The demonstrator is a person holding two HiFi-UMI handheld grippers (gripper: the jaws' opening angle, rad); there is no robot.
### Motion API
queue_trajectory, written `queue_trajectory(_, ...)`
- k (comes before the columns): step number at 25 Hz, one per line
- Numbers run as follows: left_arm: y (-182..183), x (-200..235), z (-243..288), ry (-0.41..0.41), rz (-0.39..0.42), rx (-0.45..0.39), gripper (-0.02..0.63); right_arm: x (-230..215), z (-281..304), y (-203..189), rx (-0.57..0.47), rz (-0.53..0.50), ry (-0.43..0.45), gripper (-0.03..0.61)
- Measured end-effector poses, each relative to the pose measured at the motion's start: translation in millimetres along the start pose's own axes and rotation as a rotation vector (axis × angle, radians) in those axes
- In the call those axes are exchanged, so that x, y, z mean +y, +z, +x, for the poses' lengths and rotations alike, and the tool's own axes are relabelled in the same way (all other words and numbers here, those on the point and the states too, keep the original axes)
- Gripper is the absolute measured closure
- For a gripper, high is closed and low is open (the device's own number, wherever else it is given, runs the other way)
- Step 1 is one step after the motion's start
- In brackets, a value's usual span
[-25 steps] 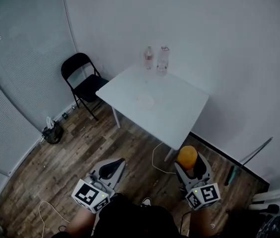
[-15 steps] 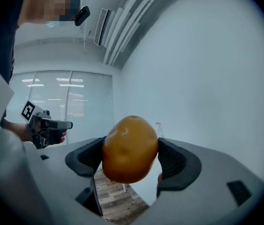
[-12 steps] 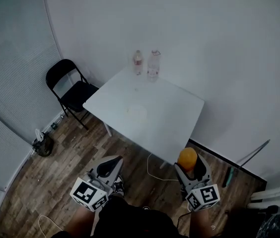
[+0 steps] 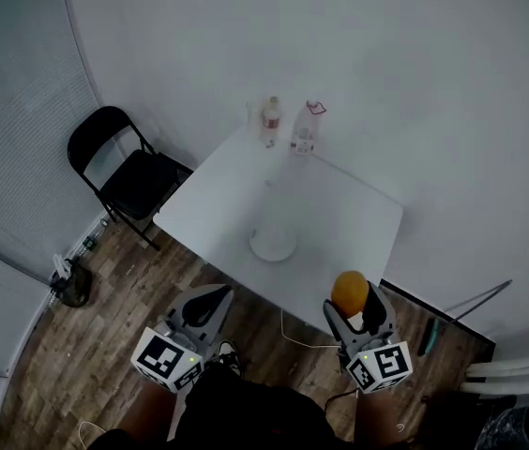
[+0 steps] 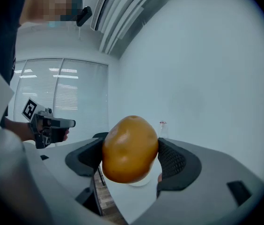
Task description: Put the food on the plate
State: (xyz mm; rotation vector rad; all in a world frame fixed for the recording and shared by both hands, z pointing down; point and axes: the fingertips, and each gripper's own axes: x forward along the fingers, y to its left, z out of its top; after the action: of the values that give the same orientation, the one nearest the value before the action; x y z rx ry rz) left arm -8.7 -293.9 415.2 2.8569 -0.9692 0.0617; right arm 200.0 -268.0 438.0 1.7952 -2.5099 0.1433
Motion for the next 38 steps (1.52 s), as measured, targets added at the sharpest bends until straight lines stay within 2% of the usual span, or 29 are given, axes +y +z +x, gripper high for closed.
queue_trajectory(6, -5.8, 105.7, -6.0, 0.038, -0.026, 0.013, 0.594, 27.4, 99.2, 2.3, 0.032, -0.034, 0.017, 0.198)
queue_trajectory(11, -16.4, 144.6, -8.1, 0.059, -0.057, 0.033, 0.594, 32.1, 159.8, -24.1, 0.119, -0.061, 0.026, 0.198)
queue_trajectory(18, -29.9, 159.8, -11.0, 0.127, -0.116, 0.051, 0.594, 8.9, 235.1, -113.7, 0.332, -0.146, 0.045, 0.198)
queue_trajectory(24, -44.2, 160.1, -9.1, 0.219, -0.137, 0.091, 0.594, -6.0, 282.4, -200.6, 0.505, -0.187, 0.119, 0.198)
queue_trajectory(32, -52.2, 147.7, 6.2, 0.285, -0.143, 0.123, 0.594, -20.1, 316.0, -262.9, 0.677, -0.229, 0.164, 0.198)
queue_trajectory(38, -51.1, 142.8, 8.2, 0.33, -0.135, 0.141, 0.594, -28.8, 322.1, -298.6, 0.774, -0.215, 0.168, 0.198)
